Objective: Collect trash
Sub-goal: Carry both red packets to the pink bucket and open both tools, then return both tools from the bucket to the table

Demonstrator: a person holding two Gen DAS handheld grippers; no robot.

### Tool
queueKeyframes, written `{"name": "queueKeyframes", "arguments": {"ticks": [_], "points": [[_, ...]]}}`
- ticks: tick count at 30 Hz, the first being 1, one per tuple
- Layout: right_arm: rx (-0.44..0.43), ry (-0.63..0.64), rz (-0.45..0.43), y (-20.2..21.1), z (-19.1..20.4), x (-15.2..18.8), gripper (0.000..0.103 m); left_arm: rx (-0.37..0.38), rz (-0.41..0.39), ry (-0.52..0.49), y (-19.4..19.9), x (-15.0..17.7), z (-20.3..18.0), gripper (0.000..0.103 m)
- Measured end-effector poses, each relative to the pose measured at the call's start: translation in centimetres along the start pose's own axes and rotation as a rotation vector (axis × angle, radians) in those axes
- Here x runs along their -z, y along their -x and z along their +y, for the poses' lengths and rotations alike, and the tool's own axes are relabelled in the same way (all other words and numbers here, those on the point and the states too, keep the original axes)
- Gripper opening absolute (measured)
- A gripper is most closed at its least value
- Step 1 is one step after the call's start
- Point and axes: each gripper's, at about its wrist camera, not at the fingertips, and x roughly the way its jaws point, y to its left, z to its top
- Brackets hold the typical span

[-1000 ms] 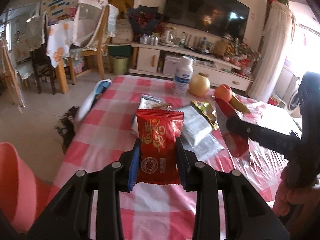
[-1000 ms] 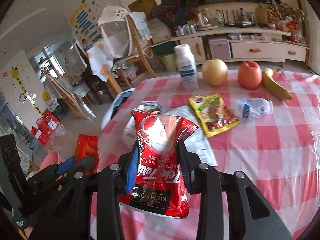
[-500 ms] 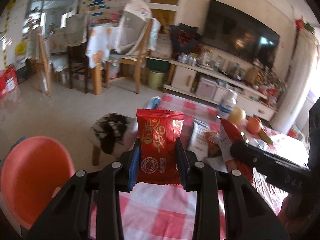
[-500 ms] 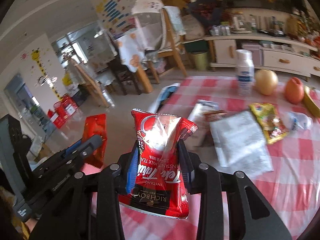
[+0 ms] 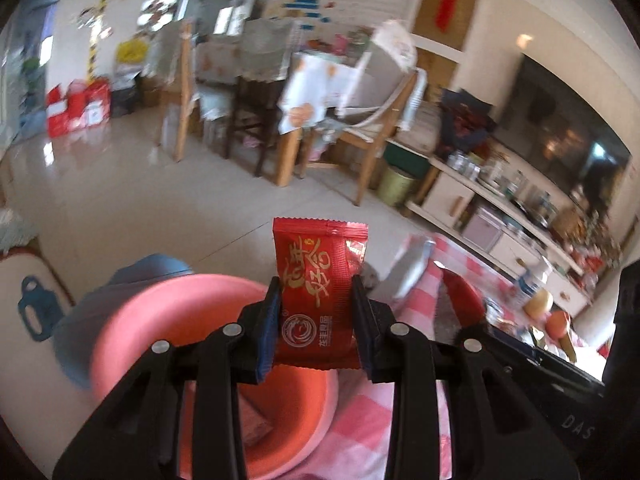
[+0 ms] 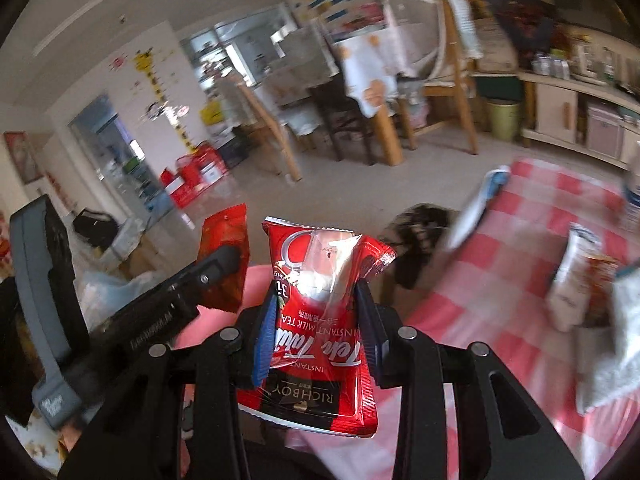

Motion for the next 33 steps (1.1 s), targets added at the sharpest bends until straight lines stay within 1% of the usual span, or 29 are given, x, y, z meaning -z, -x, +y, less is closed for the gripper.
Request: {"name": "queueKeyframes", "arguments": {"ticks": [5, 8, 14, 15, 16, 17, 18, 19, 20, 21, 22, 24, 25, 26, 27, 30, 31, 33], "points": [[-0.044, 0.038, 0.048, -3.7, 3.1, -0.3, 0.038, -0.078, 0.045, 0.059, -0.9, -0.1, 6.4, 0.035], [-0.071, 0.060, 0.086, -6.1, 5.0, 0.1, 0.038, -0.111, 0.075, 0.073, -1.8, 0.3, 8.9, 0.035], [-0.091, 0.092, 0.151, -9.6, 7.1, 1.3, 0.039, -0.147, 0.137, 0.100, -4.1, 1.0, 11.9, 0.036], [-0.089, 0.102, 0.161, -10.3, 7.4, 1.6, 0.040, -0.154, 0.148, 0.103, -4.2, 1.4, 12.2, 0.038], [-0.088, 0.106, 0.175, -10.9, 7.6, 1.8, 0.042, -0.161, 0.164, 0.108, -4.7, 1.5, 12.4, 0.049], [-0.090, 0.105, 0.187, -11.4, 7.5, 2.0, 0.044, -0.163, 0.177, 0.116, -5.1, 1.7, 12.6, 0.060], [-0.086, 0.101, 0.195, -11.9, 7.5, 2.2, 0.047, -0.160, 0.179, 0.123, -5.3, 1.8, 12.7, 0.063], [-0.082, 0.091, 0.186, -12.0, 7.3, 2.3, 0.054, -0.156, 0.178, 0.133, -5.4, 1.9, 12.9, 0.065], [-0.088, 0.084, 0.171, -11.8, 7.2, 2.3, 0.060, -0.156, 0.181, 0.138, -5.5, 1.9, 12.9, 0.072], [-0.092, 0.084, 0.158, -11.6, 7.0, 2.3, 0.062, -0.156, 0.179, 0.137, -5.5, 1.9, 12.9, 0.074], [-0.081, 0.088, 0.134, -11.1, 6.9, 2.2, 0.067, -0.160, 0.176, 0.135, -5.4, 1.9, 12.6, 0.076], [-0.053, 0.099, 0.099, -10.0, 6.5, 1.9, 0.069, -0.163, 0.160, 0.124, -5.1, 1.7, 12.0, 0.076], [-0.049, 0.101, 0.085, -9.5, 6.2, 1.7, 0.073, -0.168, 0.155, 0.118, -5.1, 1.5, 11.5, 0.079], [-0.040, 0.099, 0.065, -8.8, 5.9, 1.6, 0.080, -0.172, 0.150, 0.113, -4.9, 1.5, 11.2, 0.085], [-0.032, 0.094, 0.054, -8.3, 5.5, 1.5, 0.082, -0.170, 0.136, 0.102, -4.6, 1.3, 10.7, 0.086], [-0.020, 0.069, 0.022, -6.5, 4.1, 1.3, 0.084, -0.180, 0.111, 0.065, -3.9, 0.9, 9.4, 0.086], [-0.012, 0.064, 0.015, -6.1, 3.7, 1.4, 0.087, -0.179, 0.103, 0.053, -3.6, 0.8, 9.0, 0.087], [0.017, 0.060, 0.001, -5.0, 3.0, 1.5, 0.088, -0.162, 0.082, 0.034, -3.0, 0.5, 7.8, 0.089]]}}
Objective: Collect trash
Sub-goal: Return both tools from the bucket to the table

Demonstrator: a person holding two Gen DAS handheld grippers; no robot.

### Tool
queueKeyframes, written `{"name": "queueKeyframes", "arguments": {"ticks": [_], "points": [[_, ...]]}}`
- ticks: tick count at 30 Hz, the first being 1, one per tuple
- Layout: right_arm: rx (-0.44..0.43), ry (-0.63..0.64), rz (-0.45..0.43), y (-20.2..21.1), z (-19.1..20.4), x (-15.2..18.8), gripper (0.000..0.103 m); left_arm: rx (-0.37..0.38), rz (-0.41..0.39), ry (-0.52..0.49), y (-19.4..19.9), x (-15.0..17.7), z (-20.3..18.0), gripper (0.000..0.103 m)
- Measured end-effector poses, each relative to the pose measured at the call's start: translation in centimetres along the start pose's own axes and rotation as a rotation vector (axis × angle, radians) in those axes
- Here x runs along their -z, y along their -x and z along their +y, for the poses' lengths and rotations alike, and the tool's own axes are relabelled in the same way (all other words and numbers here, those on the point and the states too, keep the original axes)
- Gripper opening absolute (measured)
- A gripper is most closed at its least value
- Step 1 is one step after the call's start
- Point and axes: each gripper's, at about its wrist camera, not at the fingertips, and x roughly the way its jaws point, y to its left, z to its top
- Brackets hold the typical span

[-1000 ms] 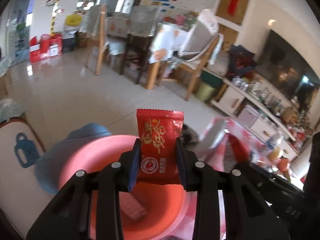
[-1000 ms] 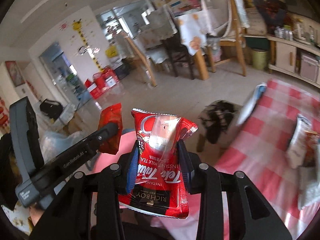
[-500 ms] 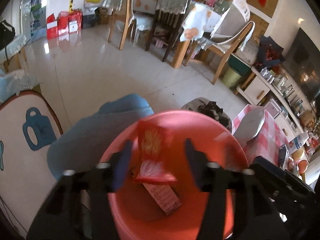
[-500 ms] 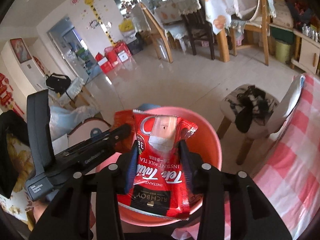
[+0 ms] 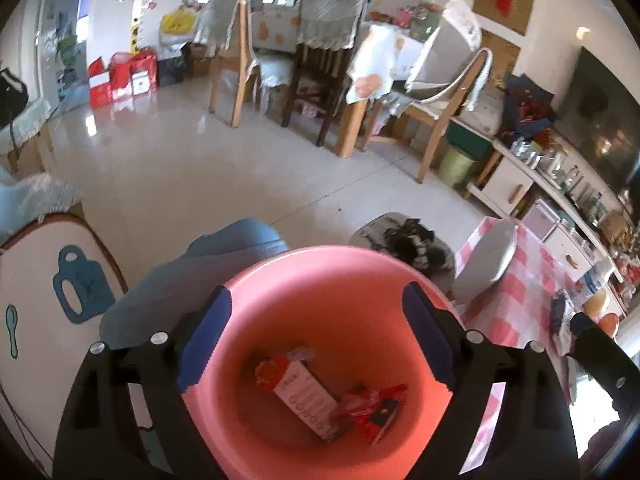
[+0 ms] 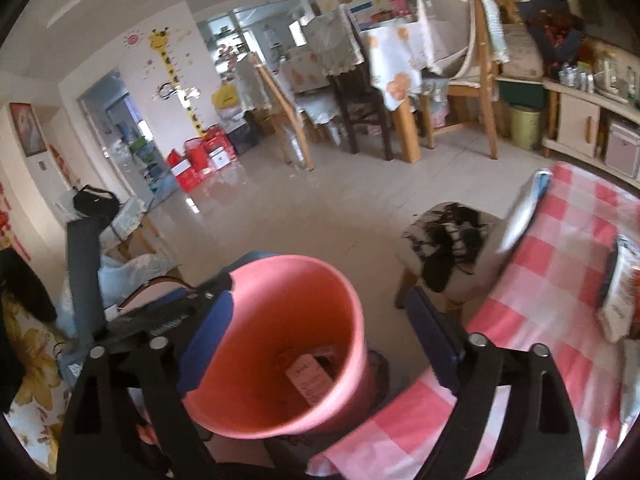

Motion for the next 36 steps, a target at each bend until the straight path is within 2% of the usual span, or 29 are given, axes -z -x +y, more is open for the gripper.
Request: {"name": "queueKeyframes", "arguments": {"ticks": [11, 24, 36], "points": [[0.087, 0.039, -0.075, 5.1, -2.3, 1.3, 0.091, 0.088, -0.099, -0.104, 4.3, 0.0, -5.4, 0.095], [0.150, 0.005, -0.139, 10.2, -5.7, 2.8, 0.093, 0.165, -0.137, -0.248, 7.1, 1.8, -12.0, 0.096], [0.235, -0.048, -0.204, 15.1, -11.1, 3.9, 0.093, 0.229, -0.143, -0.341, 8.3, 4.3, -18.1, 0.096]]}}
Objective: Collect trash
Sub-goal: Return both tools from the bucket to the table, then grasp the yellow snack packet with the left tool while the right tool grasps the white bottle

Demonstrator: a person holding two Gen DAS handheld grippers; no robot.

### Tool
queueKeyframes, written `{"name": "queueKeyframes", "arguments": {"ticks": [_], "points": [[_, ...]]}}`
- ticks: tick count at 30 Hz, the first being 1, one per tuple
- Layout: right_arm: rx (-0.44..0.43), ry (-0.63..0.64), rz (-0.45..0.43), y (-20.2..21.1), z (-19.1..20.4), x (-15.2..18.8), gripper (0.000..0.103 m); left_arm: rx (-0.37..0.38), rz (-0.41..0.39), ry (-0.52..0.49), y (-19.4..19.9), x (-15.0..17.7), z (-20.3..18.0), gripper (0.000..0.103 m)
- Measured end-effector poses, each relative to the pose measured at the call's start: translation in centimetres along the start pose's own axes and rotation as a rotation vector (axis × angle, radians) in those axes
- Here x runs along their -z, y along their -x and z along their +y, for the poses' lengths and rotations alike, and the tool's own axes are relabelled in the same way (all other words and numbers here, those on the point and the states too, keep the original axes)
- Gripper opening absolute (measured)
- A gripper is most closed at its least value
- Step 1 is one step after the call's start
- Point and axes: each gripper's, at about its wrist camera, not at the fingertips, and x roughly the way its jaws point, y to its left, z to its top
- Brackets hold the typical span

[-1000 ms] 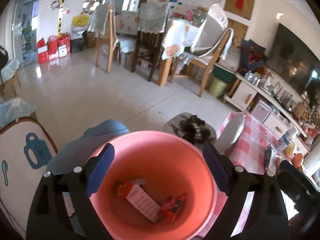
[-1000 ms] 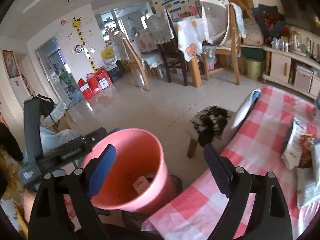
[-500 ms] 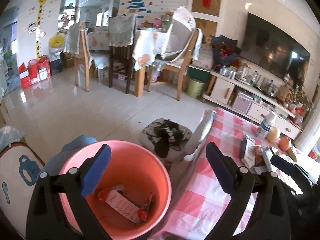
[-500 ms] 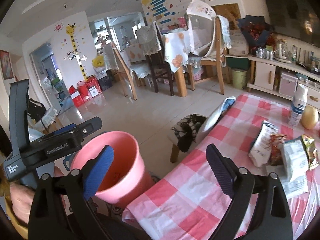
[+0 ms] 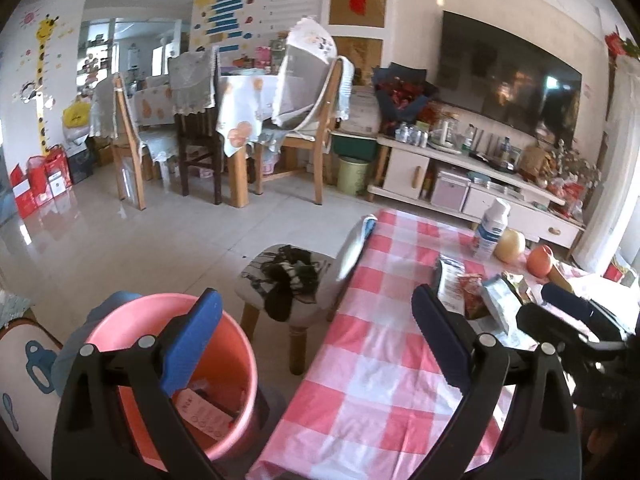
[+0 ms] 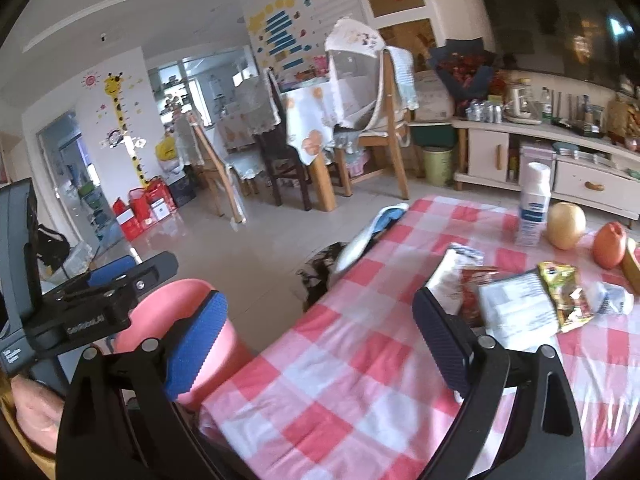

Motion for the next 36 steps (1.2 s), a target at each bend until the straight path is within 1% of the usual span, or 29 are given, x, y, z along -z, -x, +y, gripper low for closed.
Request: {"name": "queueKeyframes", "arguments": {"ticks": [2, 8, 17, 24, 26, 29, 33, 36], "points": [[0.023, -0.005, -0.010, 0.5, -1.1, 0.0, 0.093, 0.005, 0.001, -0.014, -0.1, 0.1, -0.9, 0.096], [0.047, -0.042, -0.027, 1.9, -4.1, 0.2, 0.093, 0.022, 0.012, -0.041, -0.6, 0.4, -3.8, 0.096], [0.081, -0.103, -0.052, 3.8, -8.1, 0.5, 0.093, 0.054, 0.026, -0.108, -1.1, 1.0, -8.3, 0.096], [0.146, -0.151, -0.090, 5.9, -12.1, 0.5, 0.093, 0.090, 0.033, -0.140, -2.0, 1.2, -11.9, 0.096], [0.173, -0.179, -0.102, 6.4, -13.8, 0.5, 0.093, 0.101, 0.038, -0.153, -2.7, 1.1, -13.2, 0.096], [0.228, -0.253, -0.110, 7.1, -17.6, 0.6, 0.093, 0.128, 0.048, -0.172, -4.1, 0.9, -15.5, 0.096], [0.317, -0.366, -0.105, 7.4, -23.9, 1.3, 0.093, 0.180, 0.057, -0.200, -6.5, 0.1, -19.3, 0.096], [0.389, -0.458, -0.084, 7.1, -28.9, 2.1, 0.093, 0.227, 0.085, -0.205, -9.2, -0.5, -22.4, 0.096]]}}
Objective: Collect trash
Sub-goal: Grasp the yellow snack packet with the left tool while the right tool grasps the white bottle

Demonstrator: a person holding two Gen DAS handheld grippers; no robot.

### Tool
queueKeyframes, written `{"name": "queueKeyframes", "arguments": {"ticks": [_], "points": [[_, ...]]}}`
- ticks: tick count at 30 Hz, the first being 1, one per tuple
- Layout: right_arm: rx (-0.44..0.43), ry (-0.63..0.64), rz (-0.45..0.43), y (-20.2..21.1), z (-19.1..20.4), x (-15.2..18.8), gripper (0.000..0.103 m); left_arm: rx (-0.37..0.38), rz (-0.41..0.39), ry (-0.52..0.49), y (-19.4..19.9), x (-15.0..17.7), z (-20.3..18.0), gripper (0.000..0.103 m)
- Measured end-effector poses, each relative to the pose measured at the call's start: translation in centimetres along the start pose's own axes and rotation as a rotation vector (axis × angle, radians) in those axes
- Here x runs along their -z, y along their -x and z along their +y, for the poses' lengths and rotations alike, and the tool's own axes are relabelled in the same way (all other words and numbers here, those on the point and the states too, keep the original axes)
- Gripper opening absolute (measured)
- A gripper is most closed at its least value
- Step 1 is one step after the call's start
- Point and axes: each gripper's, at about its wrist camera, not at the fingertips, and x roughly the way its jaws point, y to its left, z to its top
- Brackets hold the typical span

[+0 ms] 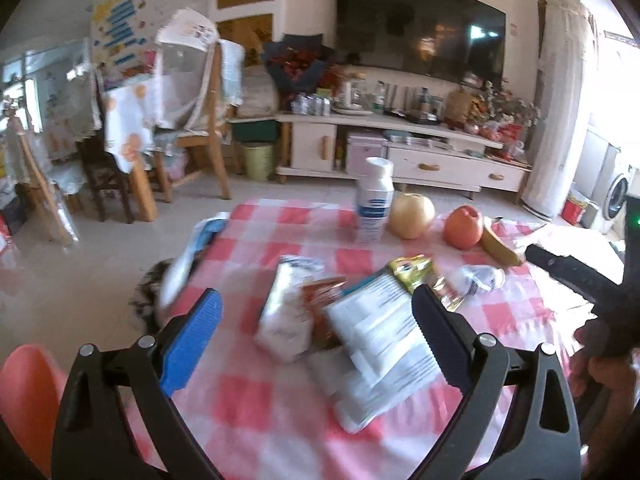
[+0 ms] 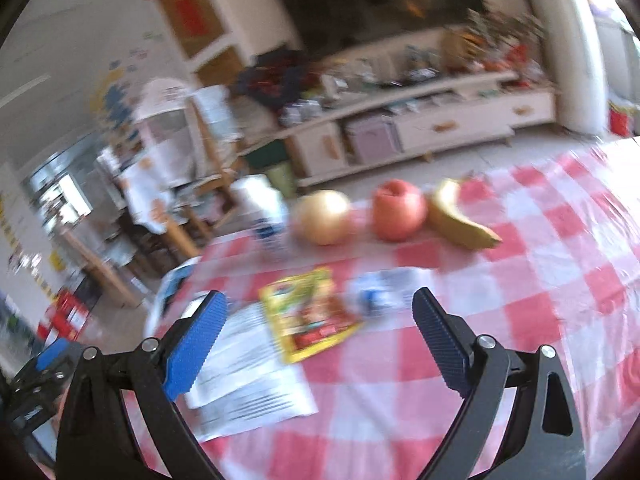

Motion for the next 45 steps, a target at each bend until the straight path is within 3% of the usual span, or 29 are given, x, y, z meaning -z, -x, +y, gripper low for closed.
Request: {"name": "queueKeyframes", "arguments": {"ticks": [8, 14, 23, 30, 37, 45], "points": [[0.091, -0.071, 0.048, -5.3, -6.2, -2.0, 0.093, 0.071, 0.128, 0.001, -9.4, -1.4, -3.5, 0.096], [0.095, -0.024, 0.107, -9.1, -6.9, -2.4, 0.093, 0.143, 0.219, 0.059, -14.8, -2.0, -5.3, 0.096], [0.099, 0.085, 0.191, -12.1, -5.4, -1.0, 0.093, 0.178, 0.293, 0.020, -19.5, -2.3, -8.8, 0.096], [0.145, 0.107, 0.205, -12.4, -6.1, -0.5, 0.093, 0.098, 0.372, -0.018, -22.0, -1.7, -9.3, 0.096], [0.129, 0.097, 0.206, -12.5, -6.8, -0.6, 0.093, 0.104, 0.394, 0.013, -21.8, -0.2, -7.7, 0.092], [0.124, 0.101, 0.194, -12.0, -6.9, -1.0, 0.093, 0.138, 0.389, -0.042, -18.5, 2.9, -8.2, 0.092]]}}
